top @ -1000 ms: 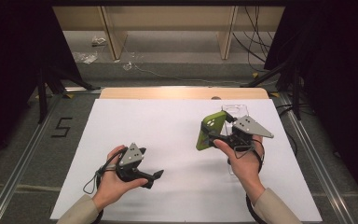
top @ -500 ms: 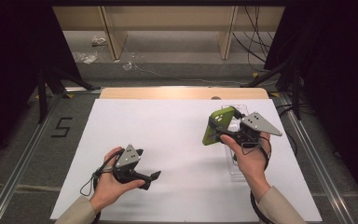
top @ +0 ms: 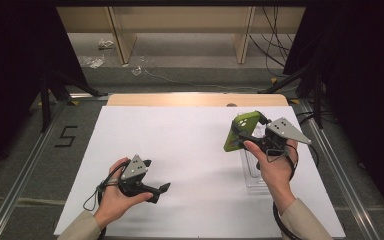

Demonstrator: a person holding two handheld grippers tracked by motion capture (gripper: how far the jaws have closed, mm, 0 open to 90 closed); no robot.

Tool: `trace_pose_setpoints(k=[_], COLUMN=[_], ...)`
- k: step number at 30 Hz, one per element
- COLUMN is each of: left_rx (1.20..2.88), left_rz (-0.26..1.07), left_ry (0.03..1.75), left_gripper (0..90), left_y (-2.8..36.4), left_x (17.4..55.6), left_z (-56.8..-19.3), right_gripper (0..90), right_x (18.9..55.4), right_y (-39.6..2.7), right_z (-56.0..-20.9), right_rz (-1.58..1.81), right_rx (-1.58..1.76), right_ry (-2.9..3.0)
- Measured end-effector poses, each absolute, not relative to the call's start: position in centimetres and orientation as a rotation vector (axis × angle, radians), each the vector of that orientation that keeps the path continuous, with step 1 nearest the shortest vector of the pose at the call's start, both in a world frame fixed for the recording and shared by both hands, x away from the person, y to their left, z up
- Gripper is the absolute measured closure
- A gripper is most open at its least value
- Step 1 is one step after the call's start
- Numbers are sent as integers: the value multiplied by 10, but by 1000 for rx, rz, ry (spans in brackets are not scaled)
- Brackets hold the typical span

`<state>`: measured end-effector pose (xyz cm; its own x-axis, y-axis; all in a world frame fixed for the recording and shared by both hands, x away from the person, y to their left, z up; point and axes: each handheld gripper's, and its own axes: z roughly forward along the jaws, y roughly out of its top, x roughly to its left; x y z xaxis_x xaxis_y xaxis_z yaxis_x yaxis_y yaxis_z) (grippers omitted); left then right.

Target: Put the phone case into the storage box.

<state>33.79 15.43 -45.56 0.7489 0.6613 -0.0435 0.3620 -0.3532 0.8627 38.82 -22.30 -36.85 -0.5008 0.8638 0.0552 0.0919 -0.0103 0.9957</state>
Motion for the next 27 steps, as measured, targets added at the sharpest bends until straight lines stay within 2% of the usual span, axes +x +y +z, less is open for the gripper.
trace_pose_setpoints(k=[27], left_rx=[1982], left_rz=[394], left_ry=[782], left_gripper=[0], left_y=[159], left_x=[337], left_z=[-457], right_gripper=[171], right_x=[394], right_y=[-252], right_z=[-367], right_rz=[1516], right_rx=[1069], right_ry=[1565])
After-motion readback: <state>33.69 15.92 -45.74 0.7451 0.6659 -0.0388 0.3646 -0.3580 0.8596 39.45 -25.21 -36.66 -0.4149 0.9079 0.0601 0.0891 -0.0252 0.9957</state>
